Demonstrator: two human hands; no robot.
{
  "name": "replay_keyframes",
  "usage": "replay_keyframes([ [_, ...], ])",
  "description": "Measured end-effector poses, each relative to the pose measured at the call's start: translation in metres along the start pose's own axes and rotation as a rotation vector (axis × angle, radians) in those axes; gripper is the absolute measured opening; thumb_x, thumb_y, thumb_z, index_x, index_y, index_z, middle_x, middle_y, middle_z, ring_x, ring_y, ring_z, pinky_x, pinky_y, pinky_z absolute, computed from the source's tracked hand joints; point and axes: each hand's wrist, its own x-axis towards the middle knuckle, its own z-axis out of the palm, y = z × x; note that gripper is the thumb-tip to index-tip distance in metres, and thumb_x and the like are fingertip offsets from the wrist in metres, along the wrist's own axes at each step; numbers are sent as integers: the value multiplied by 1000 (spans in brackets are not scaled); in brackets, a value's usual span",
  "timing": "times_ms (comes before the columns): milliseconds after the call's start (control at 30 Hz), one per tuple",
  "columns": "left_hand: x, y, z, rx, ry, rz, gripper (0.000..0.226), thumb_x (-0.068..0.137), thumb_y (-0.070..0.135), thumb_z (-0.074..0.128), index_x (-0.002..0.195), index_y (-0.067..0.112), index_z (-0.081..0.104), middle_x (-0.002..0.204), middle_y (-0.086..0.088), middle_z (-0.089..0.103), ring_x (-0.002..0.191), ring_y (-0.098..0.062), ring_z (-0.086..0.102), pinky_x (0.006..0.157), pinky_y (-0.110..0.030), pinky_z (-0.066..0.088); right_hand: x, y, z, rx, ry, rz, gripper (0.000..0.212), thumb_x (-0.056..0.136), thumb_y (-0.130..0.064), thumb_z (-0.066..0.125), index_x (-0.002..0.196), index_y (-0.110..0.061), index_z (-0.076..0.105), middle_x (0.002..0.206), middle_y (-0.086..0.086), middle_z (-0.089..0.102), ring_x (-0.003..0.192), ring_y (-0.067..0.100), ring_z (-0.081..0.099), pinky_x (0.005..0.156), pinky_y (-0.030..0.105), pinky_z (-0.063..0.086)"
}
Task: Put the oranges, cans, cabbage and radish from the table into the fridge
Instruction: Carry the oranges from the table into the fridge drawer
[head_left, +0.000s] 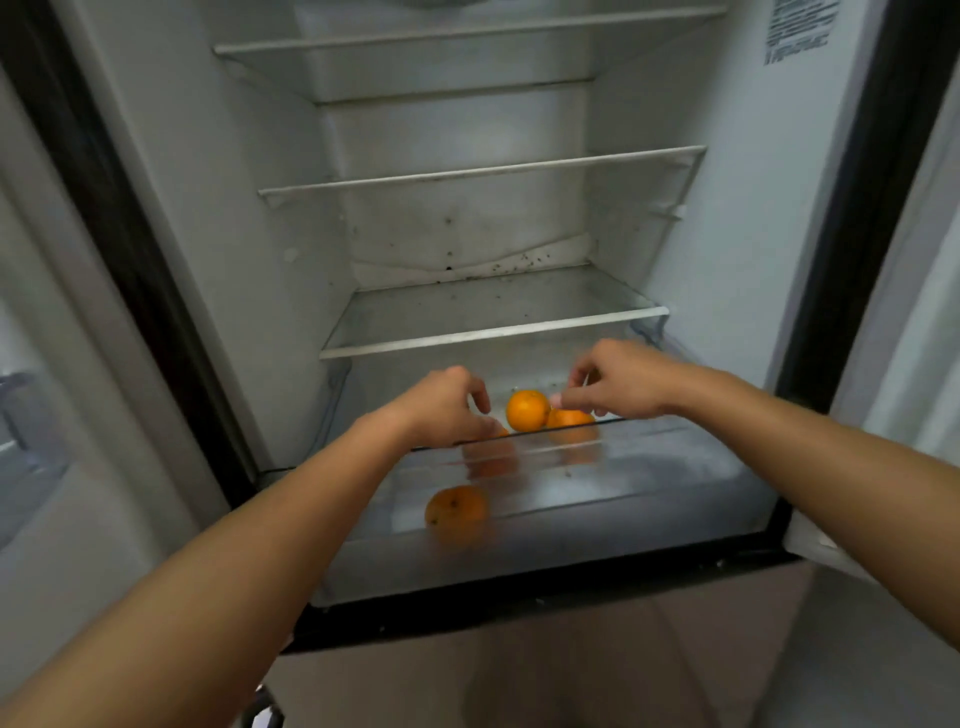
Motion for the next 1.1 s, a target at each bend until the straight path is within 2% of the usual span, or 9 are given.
replay_keyframes([
  [133,-38,-5,1,-95,90,-47,44,92,48,54,76,8,65,67,-11,70,61,-23,69,64,-35,57,-52,-8,26,-182,209,34,62,93,-64,31,64,-18,62,63,0,58,72,25,58,59,33,37],
  [233,-66,-5,8,187,285,-35,62,94,62,35,60,12,51,66,-7,66,74,-31,65,62,-36,49,-60,-9,44,-345,444,44,74,90,-66,16,66,-17,65,73,10,66,79,33,62,59,34,36],
  [367,-91,0,30,491,494,-7,62,96,61,22,65,17,51,80,-12,68,82,-38,63,58,-34,31,-55,-8,54,-448,591,38,83,87,-63,5,70,-18,72,67,11,66,71,35,62,53,31,30],
  [533,-72,-5,20,556,586,-21,62,98,54,26,76,11,66,81,-15,69,82,-38,65,59,-33,30,-37,-8,47,-460,635,13,80,91,-59,10,68,-15,72,68,15,67,71,36,63,55,31,29],
  [733,-20,-27,19,497,687,-63,63,98,48,29,61,11,64,64,-12,65,60,-35,62,55,-33,38,16,3,39,-447,649,40,69,98,-55,22,71,-14,70,74,14,68,75,36,63,56,31,29],
  [800,-3,-33,24,526,747,-113,60,96,46,31,64,12,68,69,-11,68,66,-33,62,66,-38,43,31,12,43,-432,732,-42,65,95,-55,25,65,-14,66,70,9,67,69,33,64,52,29,30],
  [867,14,-40,25,528,759,-136,59,97,47,29,74,12,72,81,-11,70,80,-33,61,78,-43,42,48,19,46,-403,760,-128,58,95,-52,29,73,-17,69,76,5,69,74,29,65,53,30,41],
  [967,38,-52,26,496,737,-162,63,97,50,21,91,15,73,97,-11,70,97,-34,60,91,-49,38,77,28,49,-352,695,-161,57,96,-52,28,98,-18,74,104,5,72,99,27,66,75,37,52],
  [1100,68,-75,34,511,738,-136,61,98,51,19,114,14,66,110,-11,68,104,-32,59,89,-44,40,109,41,64,-327,600,-122,69,94,-61,18,120,-18,66,124,6,65,119,26,58,92,43,45],
])
